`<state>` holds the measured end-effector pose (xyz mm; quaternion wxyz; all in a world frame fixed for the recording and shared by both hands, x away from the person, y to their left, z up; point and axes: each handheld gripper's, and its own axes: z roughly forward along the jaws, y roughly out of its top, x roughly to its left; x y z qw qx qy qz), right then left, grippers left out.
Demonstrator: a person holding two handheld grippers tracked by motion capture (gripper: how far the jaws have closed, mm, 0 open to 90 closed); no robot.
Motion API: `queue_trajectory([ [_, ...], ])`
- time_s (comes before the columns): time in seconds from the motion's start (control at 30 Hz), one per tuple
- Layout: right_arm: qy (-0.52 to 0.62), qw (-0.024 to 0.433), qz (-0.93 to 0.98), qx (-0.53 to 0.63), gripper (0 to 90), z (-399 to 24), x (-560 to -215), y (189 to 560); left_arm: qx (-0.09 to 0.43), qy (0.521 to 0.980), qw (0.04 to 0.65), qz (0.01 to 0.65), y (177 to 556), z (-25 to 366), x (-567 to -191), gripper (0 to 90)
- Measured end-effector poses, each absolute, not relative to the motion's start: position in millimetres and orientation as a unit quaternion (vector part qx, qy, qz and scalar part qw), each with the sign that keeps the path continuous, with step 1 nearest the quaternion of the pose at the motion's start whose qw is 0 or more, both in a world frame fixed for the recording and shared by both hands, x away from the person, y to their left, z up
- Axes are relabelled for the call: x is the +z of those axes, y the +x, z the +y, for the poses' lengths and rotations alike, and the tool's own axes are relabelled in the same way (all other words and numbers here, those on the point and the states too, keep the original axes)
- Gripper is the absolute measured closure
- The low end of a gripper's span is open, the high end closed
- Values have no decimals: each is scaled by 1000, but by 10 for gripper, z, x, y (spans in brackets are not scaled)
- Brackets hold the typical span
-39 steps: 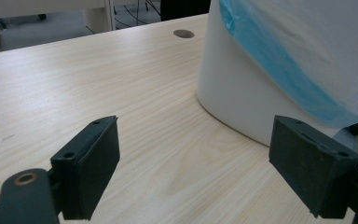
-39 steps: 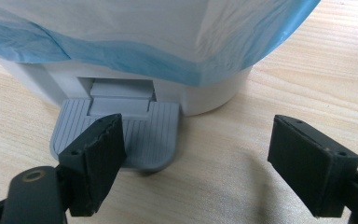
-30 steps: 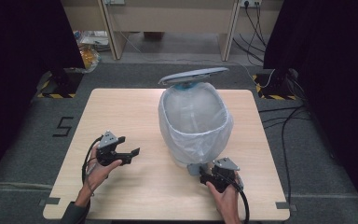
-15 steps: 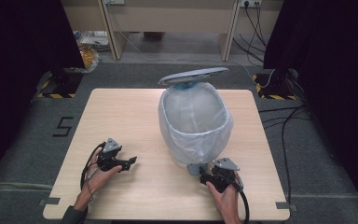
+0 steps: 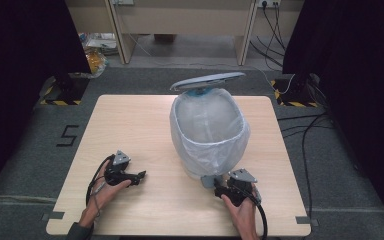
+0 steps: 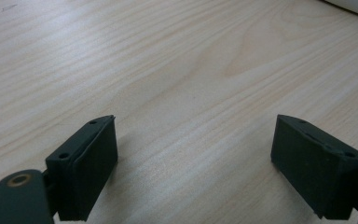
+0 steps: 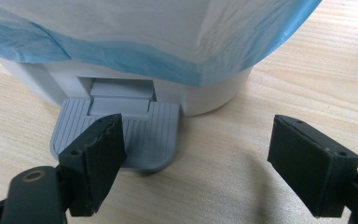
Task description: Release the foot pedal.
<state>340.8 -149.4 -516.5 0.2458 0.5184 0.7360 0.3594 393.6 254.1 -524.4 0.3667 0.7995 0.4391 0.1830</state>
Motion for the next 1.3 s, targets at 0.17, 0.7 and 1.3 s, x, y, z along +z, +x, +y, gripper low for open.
queue_trajectory([
  [0.17, 518, 247, 736, 358, 188, -1491, -5163, 3403, 183, 799, 367, 439, 3935, 2541, -5244, 136],
  [0.7, 521, 240, 735, 361, 187, -1501, -5163, 3414, 183, 799, 367, 439, 3936, 2541, -5244, 136],
  [1.3, 524, 227, 736, 365, 187, -1524, -5160, 3435, 183, 800, 367, 439, 3936, 2541, -5244, 136],
])
